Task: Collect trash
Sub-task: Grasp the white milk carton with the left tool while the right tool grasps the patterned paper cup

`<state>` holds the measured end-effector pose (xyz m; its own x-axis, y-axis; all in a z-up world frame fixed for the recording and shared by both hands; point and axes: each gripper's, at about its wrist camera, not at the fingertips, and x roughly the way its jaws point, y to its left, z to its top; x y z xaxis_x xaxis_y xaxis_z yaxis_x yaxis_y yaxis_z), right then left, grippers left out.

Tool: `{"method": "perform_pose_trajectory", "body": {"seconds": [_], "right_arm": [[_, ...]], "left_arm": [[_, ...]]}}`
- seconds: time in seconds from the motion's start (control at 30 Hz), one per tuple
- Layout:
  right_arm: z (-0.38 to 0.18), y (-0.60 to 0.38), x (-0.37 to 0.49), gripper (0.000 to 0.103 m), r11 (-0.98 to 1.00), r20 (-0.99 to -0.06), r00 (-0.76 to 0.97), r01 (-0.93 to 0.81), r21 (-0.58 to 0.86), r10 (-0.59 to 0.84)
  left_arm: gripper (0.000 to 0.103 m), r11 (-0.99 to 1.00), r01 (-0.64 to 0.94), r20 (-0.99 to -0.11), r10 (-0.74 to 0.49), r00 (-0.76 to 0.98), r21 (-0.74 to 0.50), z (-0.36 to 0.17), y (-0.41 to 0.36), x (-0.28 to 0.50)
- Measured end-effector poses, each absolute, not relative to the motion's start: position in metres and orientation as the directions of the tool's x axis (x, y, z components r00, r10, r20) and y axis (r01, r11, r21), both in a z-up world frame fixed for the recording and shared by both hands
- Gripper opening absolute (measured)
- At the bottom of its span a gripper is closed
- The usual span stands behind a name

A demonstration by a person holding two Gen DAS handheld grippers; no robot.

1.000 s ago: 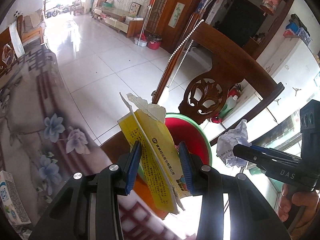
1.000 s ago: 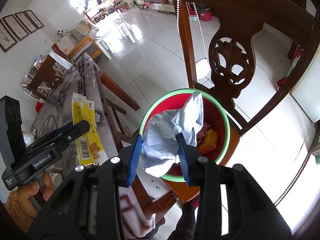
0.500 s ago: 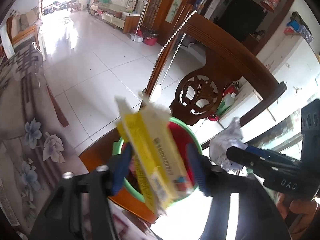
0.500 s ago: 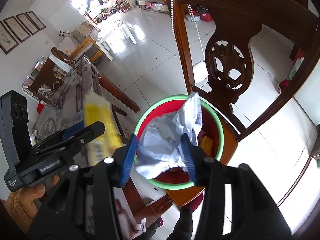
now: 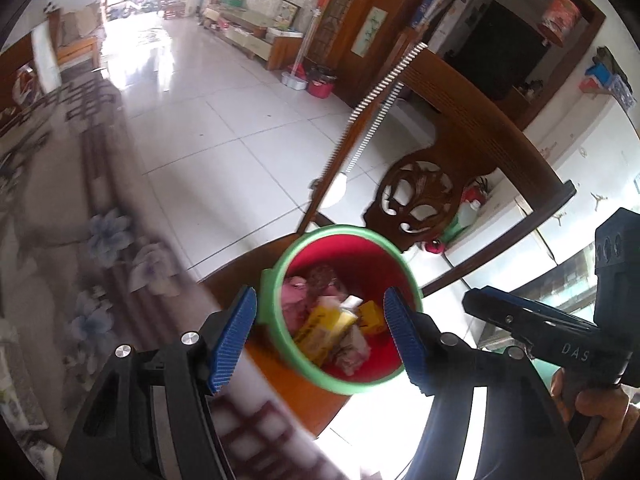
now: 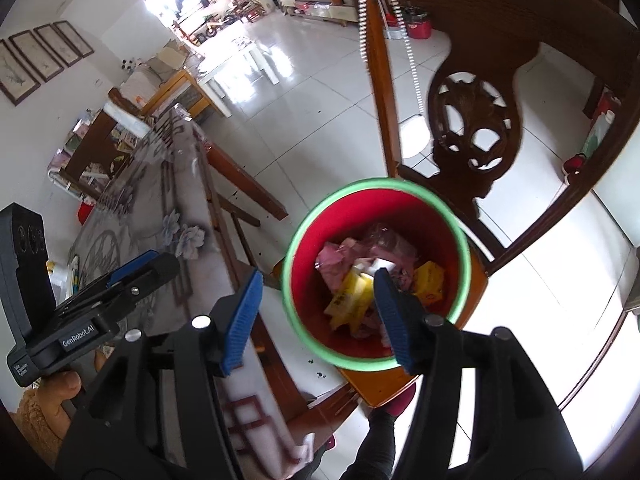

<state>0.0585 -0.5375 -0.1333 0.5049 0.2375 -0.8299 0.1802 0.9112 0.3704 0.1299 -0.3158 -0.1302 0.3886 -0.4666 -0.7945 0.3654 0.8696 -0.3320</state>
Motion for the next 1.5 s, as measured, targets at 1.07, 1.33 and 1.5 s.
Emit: {"method": "perform_pose_trajectory", "body": {"seconds": [1.07,1.33,1.5], "right_arm": [[-0.130,-0.218,0.044,0.063,0.929,-0.879,0.321,-0.232,0.287,0.352],[-0.144,-0.130,0.054,0.072,0.857,-0.932,0.223,-0.494,0.146,0.287],[-0.157,-0.099,0.059,0.075,0.803,-0.953,0.195,-0.592,0.073,0.230]], "left_arm": [[0.057,0.976,0.184,-0.928,-0.173,0.330,-0.116,-0.191,-0.009,0.143],[0.057,0.987,0.104,-0.921,-0.154,0.357,-0.125,-0.192,0.058,0.128],[0.058,0.986,0.071,-0.916,-0.167,0.364,-0.152,-0.198,0.073,0.121]]}}
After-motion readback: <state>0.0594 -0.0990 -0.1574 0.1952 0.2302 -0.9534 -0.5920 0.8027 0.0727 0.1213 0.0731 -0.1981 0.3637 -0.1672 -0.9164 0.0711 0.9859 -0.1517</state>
